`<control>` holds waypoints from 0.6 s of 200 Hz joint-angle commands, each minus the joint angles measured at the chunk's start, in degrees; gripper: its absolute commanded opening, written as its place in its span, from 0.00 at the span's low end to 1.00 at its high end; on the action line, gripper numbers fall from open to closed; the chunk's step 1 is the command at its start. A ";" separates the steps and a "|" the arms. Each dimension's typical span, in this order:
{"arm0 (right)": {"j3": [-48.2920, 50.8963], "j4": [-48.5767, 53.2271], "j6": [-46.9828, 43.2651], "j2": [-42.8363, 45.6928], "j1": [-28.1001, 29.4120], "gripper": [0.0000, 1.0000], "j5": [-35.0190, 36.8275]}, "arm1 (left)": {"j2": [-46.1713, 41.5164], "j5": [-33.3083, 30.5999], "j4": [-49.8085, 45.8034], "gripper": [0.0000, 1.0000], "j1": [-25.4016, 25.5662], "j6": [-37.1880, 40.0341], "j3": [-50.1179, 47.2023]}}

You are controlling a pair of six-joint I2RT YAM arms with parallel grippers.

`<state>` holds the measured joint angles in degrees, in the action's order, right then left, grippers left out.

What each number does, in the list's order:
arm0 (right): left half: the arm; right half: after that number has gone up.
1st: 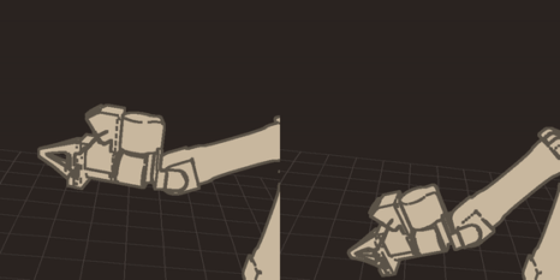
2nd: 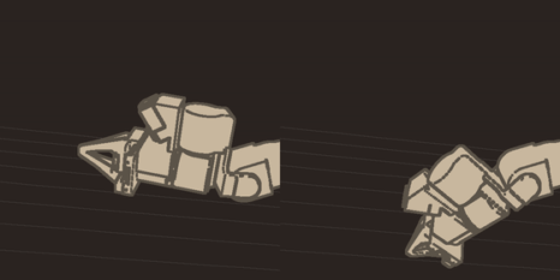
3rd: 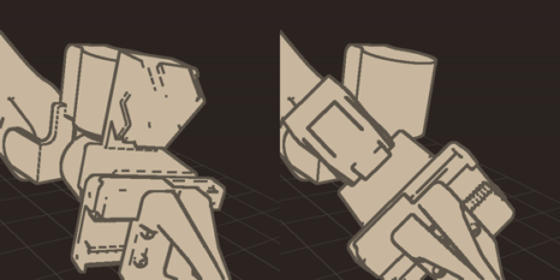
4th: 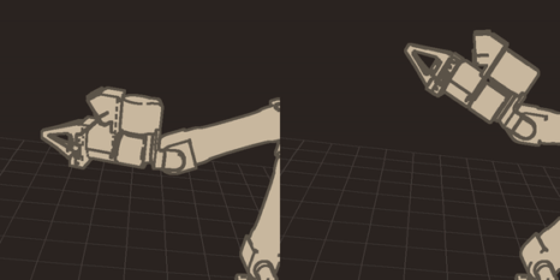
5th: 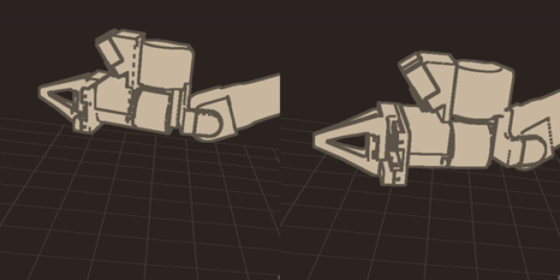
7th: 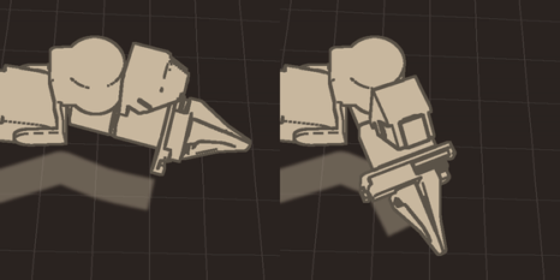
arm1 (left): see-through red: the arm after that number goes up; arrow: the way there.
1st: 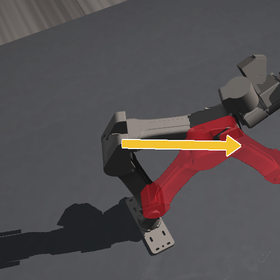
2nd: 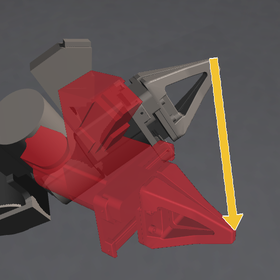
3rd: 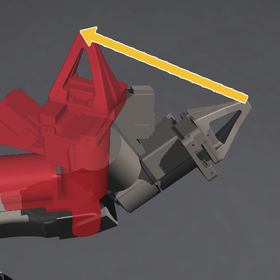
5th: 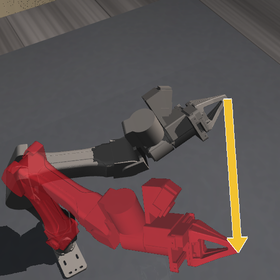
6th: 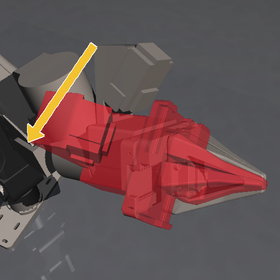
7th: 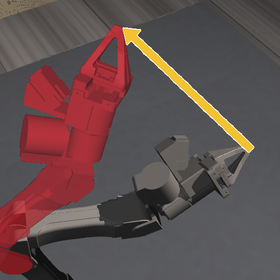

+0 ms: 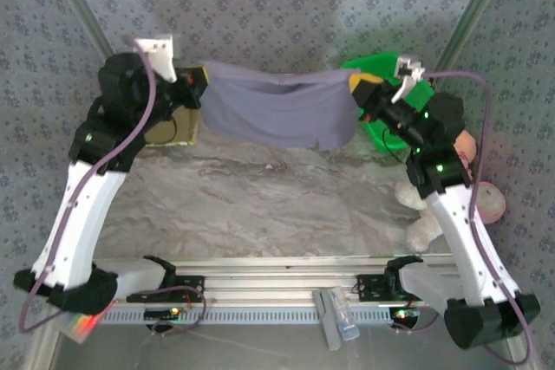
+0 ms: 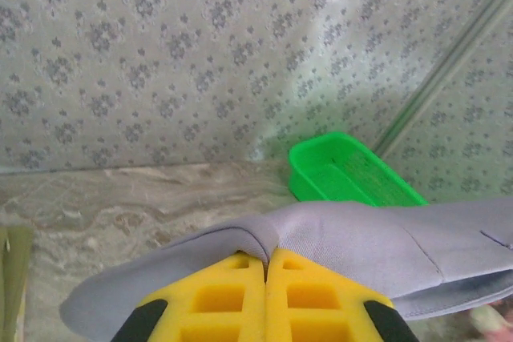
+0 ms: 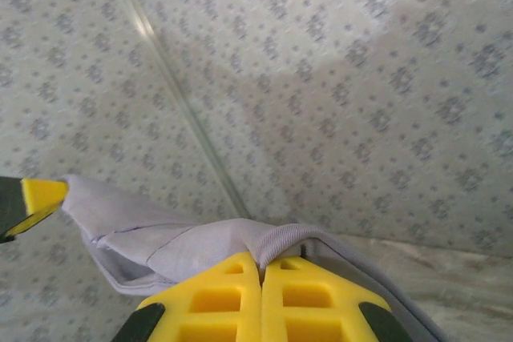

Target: Fold and stack the skirts

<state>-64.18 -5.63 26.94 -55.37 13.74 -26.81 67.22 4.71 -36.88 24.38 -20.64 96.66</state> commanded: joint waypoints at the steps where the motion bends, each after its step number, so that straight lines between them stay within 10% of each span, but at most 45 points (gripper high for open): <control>1: 3.63 -0.26 -0.82 5.11 3.27 0.00 2.78 | -5.99 3.00 3.29 0.00 -0.39 -6.08 -4.77; 59: 8.88 3.63 -0.06 0.64 7.69 0.00 13.74 | 4.87 0.30 -6.00 0.00 -2.88 -14.08 -4.34; 100: -0.69 3.16 -3.53 -25.95 2.94 0.00 23.54 | 32.40 2.60 -9.46 0.00 -11.52 -11.89 10.82; 120: -13.10 11.18 -0.05 -42.84 -0.77 0.45 20.75 | 50.77 0.01 -21.73 0.71 -12.43 -9.72 34.41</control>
<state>-66.11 -1.56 25.76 -82.56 17.43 -8.99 103.02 7.62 -46.04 13.89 -32.21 110.96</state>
